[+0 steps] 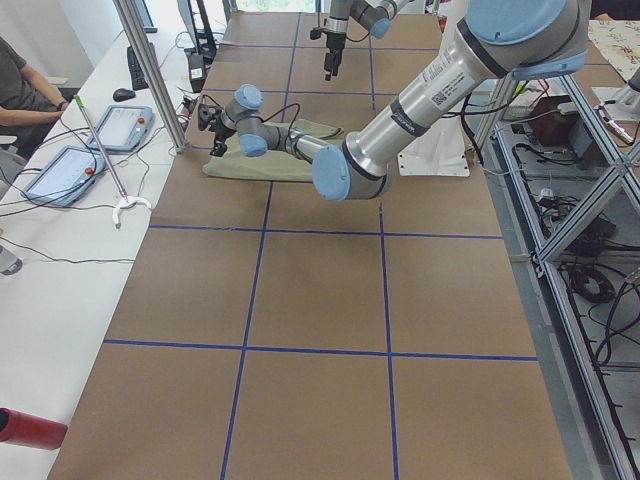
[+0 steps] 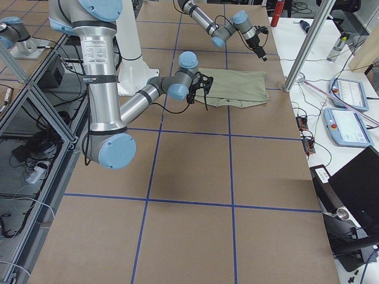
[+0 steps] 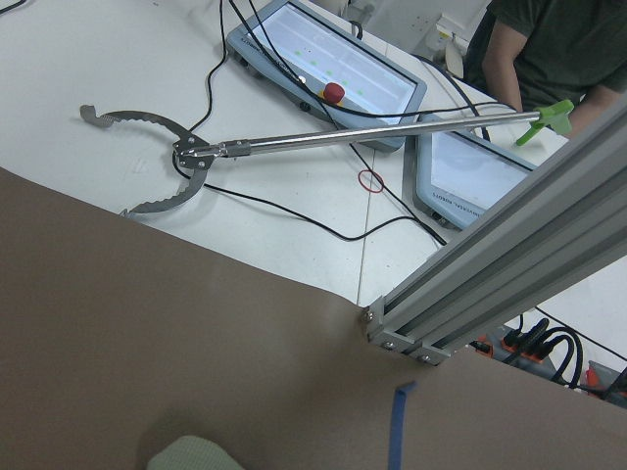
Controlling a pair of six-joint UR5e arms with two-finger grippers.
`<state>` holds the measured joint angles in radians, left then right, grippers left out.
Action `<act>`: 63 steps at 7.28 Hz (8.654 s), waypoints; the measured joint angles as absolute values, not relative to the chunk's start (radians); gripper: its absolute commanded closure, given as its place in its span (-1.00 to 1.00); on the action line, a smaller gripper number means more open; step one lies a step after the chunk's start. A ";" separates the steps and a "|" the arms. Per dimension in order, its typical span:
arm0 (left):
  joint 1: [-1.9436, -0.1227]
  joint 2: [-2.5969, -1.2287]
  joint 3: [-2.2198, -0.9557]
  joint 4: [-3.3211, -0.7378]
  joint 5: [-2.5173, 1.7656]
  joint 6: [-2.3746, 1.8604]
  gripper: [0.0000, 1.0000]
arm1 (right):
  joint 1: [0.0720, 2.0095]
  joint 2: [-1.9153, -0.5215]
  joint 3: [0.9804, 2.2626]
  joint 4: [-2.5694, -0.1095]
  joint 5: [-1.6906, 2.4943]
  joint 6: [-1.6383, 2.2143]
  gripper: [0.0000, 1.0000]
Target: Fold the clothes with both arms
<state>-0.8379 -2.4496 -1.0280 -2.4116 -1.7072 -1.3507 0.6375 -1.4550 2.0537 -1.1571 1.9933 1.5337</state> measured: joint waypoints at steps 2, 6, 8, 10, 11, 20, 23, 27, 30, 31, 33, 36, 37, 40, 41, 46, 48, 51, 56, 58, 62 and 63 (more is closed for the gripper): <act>-0.840 -2.275 -1.304 -2.257 -1.745 -1.294 -1.00 | 0.586 -1.341 2.016 -1.284 1.946 1.516 -1.00; -0.836 -2.037 -1.635 -2.123 -1.806 -1.249 -1.00 | 0.468 -1.011 1.801 -1.549 1.795 1.311 -1.00; -0.831 -2.005 -1.676 -2.113 -1.817 -1.249 -1.00 | 0.440 -0.904 1.662 -1.580 1.782 1.255 -1.00; -0.829 -2.001 -1.678 -2.113 -1.817 -1.249 -1.00 | 0.425 -0.864 1.619 -1.644 1.782 1.205 -1.00; -0.828 -2.001 -1.677 -2.114 -1.817 -1.249 -1.00 | 0.423 -0.859 1.611 -1.669 1.786 1.193 -1.00; -0.820 -2.006 -1.671 -2.119 -1.819 -1.256 -1.00 | 0.437 -0.858 1.583 -1.782 1.796 1.119 -1.00; -0.817 -2.010 -1.677 -2.118 -1.820 -1.260 -1.00 | 0.489 -0.922 1.654 -1.875 1.827 1.045 -1.00; -0.810 -2.016 -1.682 -2.113 -1.821 -1.261 -1.00 | 0.599 -1.023 1.800 -1.905 1.878 0.912 -1.00; -0.809 -2.008 -1.676 -2.116 -1.820 -1.255 -1.00 | 0.604 -0.921 1.668 -1.666 1.887 0.906 -1.00; -0.809 -2.004 -1.673 -2.119 -1.819 -1.253 -1.00 | 0.592 -0.906 1.617 -1.573 1.887 0.912 -0.96; -0.809 -2.002 -1.670 -2.121 -1.819 -1.252 -1.00 | 0.552 -0.880 1.563 -1.504 1.879 0.932 -0.69; -0.809 -2.000 -1.668 -2.123 -1.819 -1.252 -1.00 | 0.530 -0.860 1.473 -1.410 1.875 0.939 -0.41; -0.809 -2.000 -1.668 -2.123 -1.819 -1.252 -1.00 | 0.530 -0.852 1.441 -1.381 1.875 0.940 -0.24; -0.808 -1.995 -1.667 -2.123 -1.819 -1.252 -1.00 | 0.529 -0.841 1.421 -1.362 1.879 0.942 0.21; -0.808 -1.991 -1.667 -2.124 -1.818 -1.252 -1.00 | 0.529 -0.841 1.423 -1.363 1.882 0.942 0.20; -0.807 -1.987 -1.667 -2.127 -1.819 -1.252 -1.00 | 0.550 -0.862 1.468 -1.374 1.887 0.936 0.10; -0.807 -1.987 -1.667 -2.127 -1.818 -1.252 -1.00 | 0.550 -0.861 1.471 -1.371 1.880 0.927 0.10; -0.808 -1.987 -1.665 -2.127 -1.818 -1.252 -1.00 | 0.540 -0.854 1.470 -1.367 1.876 0.922 0.11; -0.807 -1.987 -1.662 -2.127 -1.819 -1.252 -1.00 | 0.523 -0.861 1.469 -1.367 1.868 0.922 0.91; -0.807 -1.988 -1.661 -2.128 -1.819 -1.252 -1.00 | 0.523 -0.866 1.469 -1.367 1.859 0.921 0.85; -0.807 -1.989 -1.661 -2.128 -1.819 -1.252 -1.00 | 0.527 -0.886 1.492 -1.367 1.858 0.923 1.00; -0.807 -1.990 -1.661 -2.128 -1.819 -1.253 -1.00 | 0.532 -0.925 1.536 -1.371 1.860 0.924 1.00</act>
